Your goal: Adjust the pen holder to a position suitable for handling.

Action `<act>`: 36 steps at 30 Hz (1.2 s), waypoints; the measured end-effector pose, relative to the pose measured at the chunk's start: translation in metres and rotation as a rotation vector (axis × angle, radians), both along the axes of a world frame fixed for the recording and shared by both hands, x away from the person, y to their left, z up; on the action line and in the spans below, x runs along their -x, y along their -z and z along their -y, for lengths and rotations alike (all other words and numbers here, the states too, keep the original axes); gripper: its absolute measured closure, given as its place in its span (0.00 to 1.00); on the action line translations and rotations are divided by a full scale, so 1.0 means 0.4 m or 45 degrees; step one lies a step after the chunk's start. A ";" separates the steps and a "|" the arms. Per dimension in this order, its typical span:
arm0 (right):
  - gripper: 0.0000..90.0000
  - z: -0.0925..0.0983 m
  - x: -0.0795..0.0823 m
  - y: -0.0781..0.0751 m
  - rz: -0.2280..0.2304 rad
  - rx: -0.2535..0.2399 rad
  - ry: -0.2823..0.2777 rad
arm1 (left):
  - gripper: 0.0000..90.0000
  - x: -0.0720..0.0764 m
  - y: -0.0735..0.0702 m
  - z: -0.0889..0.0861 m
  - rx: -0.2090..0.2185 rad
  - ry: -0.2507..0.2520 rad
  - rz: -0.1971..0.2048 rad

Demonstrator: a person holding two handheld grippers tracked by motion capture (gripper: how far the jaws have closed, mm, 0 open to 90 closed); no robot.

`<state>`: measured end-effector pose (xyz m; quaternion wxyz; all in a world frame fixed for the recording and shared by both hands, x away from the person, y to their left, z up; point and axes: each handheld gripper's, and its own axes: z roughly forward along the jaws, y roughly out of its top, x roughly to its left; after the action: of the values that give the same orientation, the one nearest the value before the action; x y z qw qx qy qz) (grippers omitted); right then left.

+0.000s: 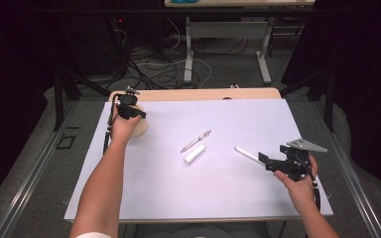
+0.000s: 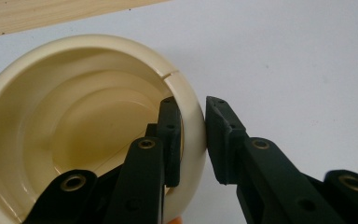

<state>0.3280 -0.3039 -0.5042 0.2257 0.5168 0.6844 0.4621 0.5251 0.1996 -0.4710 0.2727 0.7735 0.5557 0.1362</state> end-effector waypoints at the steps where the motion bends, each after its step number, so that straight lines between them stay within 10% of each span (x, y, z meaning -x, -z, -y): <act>1: 0.08 0.000 0.000 0.000 0.001 0.002 -0.001 | 0.85 0.001 -0.001 0.000 -0.001 0.000 -0.001; 14: 0.08 -0.003 -0.001 0.000 0.011 0.005 0.005 | 0.86 0.036 -0.030 0.011 0.029 0.078 -0.044; 36: 0.08 -0.009 0.003 -0.003 0.003 0.002 0.008 | 0.86 0.209 -0.069 0.110 0.020 0.339 -0.040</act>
<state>0.3269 -0.3001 -0.5031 0.2283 0.5182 0.6830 0.4613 0.4415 0.1556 -0.4434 0.2858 0.8403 0.4533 0.0823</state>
